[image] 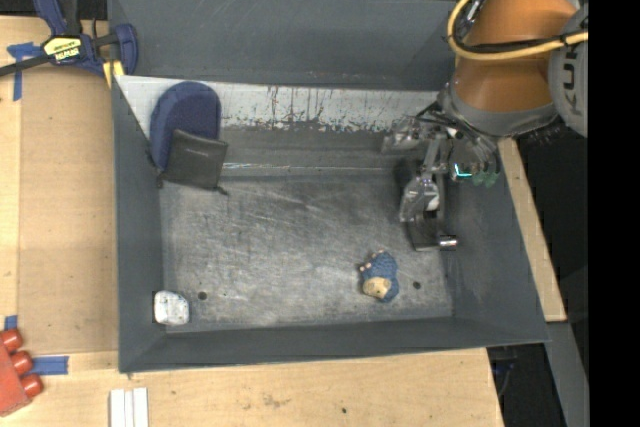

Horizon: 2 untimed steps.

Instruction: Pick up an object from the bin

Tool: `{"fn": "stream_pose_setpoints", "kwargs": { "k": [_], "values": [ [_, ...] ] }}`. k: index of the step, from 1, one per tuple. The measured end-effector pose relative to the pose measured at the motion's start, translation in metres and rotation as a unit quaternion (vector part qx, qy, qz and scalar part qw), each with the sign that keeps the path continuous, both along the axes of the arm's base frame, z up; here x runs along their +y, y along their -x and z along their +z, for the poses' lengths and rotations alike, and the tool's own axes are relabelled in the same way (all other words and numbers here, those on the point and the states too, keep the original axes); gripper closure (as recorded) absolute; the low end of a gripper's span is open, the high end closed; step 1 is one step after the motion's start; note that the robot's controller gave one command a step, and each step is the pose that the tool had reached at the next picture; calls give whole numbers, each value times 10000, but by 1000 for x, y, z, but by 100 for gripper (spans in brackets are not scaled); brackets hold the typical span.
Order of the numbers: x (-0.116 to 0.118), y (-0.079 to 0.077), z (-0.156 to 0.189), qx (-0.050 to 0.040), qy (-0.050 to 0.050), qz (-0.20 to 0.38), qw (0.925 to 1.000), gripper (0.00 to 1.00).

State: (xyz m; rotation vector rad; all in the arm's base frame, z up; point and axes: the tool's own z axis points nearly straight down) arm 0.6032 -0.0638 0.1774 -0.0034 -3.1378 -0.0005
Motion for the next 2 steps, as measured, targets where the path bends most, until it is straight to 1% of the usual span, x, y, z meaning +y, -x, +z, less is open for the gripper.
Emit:
{"fn": "stream_pose_setpoints", "kwargs": {
  "k": [1,2],
  "values": [
    [7,59,-87,-152,31,1473,9890,0],
    [32,109,-71,-23,-5,3285,9445,0]
  ]
}}
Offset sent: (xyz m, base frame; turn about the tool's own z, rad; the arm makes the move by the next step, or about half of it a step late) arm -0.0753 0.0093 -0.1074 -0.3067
